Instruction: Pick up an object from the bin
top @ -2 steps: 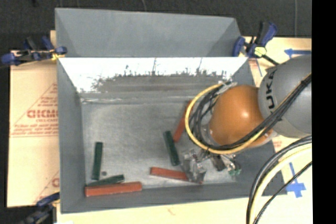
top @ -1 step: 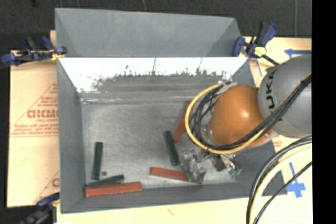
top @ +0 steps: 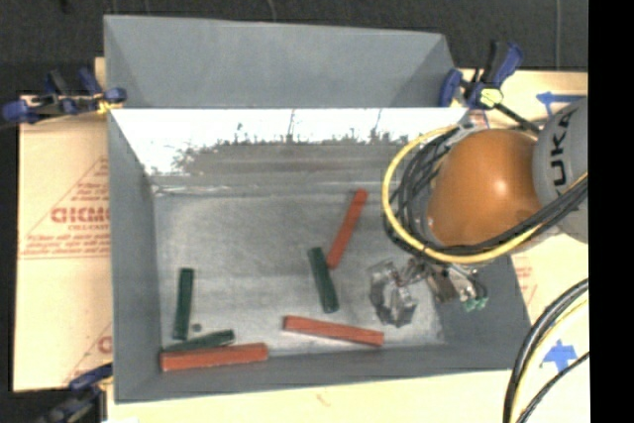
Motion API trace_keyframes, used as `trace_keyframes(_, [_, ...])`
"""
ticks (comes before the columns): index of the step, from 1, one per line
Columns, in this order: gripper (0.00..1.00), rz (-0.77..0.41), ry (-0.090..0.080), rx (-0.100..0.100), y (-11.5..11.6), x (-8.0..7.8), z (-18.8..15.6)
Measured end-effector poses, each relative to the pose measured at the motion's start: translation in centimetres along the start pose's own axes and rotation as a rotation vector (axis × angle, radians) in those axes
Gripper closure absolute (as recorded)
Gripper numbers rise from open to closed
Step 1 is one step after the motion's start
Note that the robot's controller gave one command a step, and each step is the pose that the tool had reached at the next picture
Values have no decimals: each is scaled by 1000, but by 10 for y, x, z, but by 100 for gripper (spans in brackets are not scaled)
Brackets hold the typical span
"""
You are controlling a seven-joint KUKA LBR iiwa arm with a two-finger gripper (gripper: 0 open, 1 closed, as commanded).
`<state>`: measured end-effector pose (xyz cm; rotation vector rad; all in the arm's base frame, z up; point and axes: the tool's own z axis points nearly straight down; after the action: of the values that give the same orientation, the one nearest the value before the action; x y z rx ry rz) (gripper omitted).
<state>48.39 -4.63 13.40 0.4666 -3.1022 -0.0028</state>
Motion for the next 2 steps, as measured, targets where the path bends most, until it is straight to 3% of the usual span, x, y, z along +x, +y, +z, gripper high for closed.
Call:
trace_keyframes(1, [0,30,-6,1,35,2,-27])
trace_keyframes(2, [0,32,-7,2,34,2,-27])
